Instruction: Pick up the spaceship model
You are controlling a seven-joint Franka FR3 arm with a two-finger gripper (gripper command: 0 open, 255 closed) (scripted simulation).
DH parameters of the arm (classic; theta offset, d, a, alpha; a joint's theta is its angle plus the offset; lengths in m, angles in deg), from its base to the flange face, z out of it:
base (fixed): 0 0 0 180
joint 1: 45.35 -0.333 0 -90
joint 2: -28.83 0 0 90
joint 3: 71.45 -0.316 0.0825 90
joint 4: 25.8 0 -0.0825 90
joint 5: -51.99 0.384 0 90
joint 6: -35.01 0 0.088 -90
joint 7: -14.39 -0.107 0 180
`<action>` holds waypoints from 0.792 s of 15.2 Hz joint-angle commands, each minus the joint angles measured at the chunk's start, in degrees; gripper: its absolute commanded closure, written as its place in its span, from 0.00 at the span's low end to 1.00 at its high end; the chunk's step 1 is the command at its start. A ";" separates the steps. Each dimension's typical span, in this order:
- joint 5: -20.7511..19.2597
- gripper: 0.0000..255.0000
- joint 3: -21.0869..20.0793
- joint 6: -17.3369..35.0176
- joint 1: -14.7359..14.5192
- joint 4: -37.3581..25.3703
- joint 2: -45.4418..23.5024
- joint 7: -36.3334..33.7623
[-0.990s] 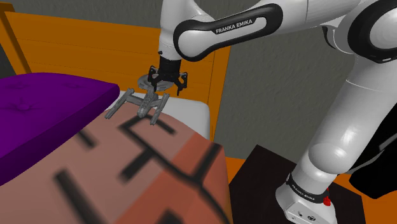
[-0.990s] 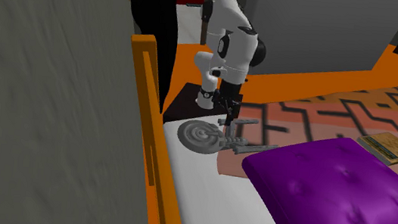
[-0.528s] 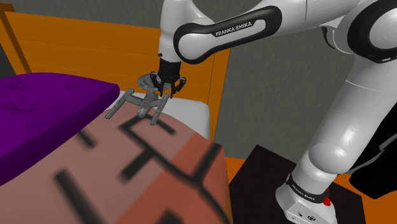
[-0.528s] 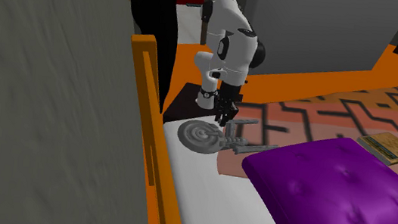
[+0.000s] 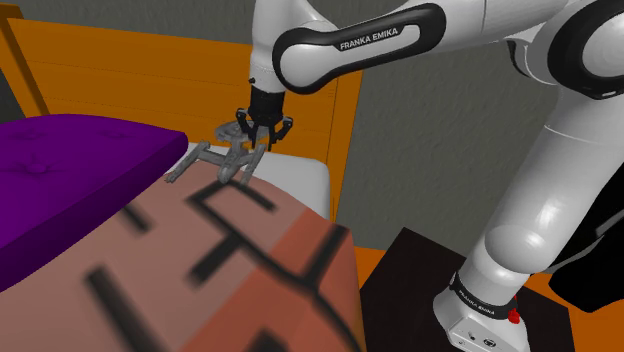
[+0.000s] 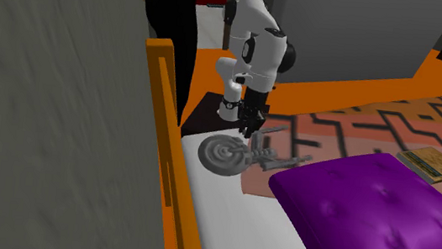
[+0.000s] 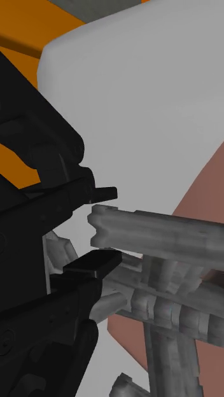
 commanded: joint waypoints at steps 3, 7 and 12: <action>0.43 1.00 -0.04 -2.85 -0.04 -2.67 0.31 0.58; 0.77 1.00 -0.07 -5.84 -0.06 -5.52 0.51 1.12; 0.96 1.00 -0.14 -9.66 -0.13 -9.43 0.43 1.65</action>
